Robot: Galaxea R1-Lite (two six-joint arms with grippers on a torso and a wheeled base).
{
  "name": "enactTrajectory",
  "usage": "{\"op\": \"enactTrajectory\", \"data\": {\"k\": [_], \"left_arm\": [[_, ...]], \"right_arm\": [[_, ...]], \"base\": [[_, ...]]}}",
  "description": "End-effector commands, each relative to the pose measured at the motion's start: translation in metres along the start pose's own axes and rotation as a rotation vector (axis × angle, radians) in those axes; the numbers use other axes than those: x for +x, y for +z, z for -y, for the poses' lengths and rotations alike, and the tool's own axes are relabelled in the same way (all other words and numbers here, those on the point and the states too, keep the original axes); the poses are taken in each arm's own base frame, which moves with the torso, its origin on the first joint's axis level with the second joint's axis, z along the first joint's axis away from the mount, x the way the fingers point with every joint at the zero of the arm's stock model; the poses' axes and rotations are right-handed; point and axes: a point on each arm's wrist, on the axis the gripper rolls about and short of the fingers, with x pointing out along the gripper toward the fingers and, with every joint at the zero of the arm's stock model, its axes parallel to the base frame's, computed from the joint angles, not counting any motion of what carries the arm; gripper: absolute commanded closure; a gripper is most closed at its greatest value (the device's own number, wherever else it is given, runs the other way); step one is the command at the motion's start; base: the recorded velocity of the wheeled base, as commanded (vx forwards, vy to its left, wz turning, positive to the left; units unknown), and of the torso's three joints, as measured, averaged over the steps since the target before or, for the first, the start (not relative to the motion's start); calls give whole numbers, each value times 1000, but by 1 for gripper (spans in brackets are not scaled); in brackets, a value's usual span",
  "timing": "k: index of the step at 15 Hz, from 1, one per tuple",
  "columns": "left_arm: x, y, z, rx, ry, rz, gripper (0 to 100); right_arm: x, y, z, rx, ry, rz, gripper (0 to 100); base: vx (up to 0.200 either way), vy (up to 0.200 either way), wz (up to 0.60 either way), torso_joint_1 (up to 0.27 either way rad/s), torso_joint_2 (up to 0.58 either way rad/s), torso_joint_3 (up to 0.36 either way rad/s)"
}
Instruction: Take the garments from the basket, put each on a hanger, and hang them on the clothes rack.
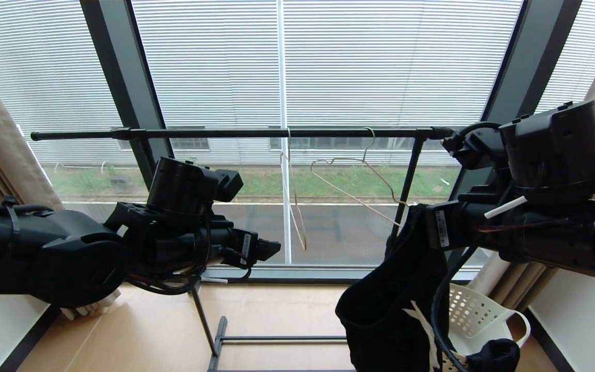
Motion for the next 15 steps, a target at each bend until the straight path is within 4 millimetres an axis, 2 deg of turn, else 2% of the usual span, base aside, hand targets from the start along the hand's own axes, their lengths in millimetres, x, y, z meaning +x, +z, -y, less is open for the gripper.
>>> {"op": "enactTrajectory", "data": {"k": [1, 4, 7, 11, 12, 15], "left_arm": [[6, -2, 0, 0, 11, -1, 0], [9, -2, 0, -1, 24, 8, 0], [13, -1, 1, 2, 21, 34, 0], [49, 7, -2, -6, 139, 36, 0], [66, 12, -2, -8, 201, 47, 0], [91, 18, -3, -12, 231, 59, 0]], "right_arm": [[0, 0, 0, 0, 1, 1, 100], [1, -1, 0, -2, -1, -4, 100], [1, -2, 0, -4, -1, -7, 100], [3, -3, -1, -6, -3, -12, 100], [4, -3, -1, -7, -3, -14, 100], [3, -3, -1, -6, -3, -12, 100]], "base": [[0, -200, 0, 2, -2, 2], [0, -200, 0, 10, 7, 1], [0, 0, 0, 0, 0, 0], [0, 0, 0, 0, 0, 0], [0, 0, 0, 0, 0, 0], [0, 0, 0, 0, 0, 0]]}}
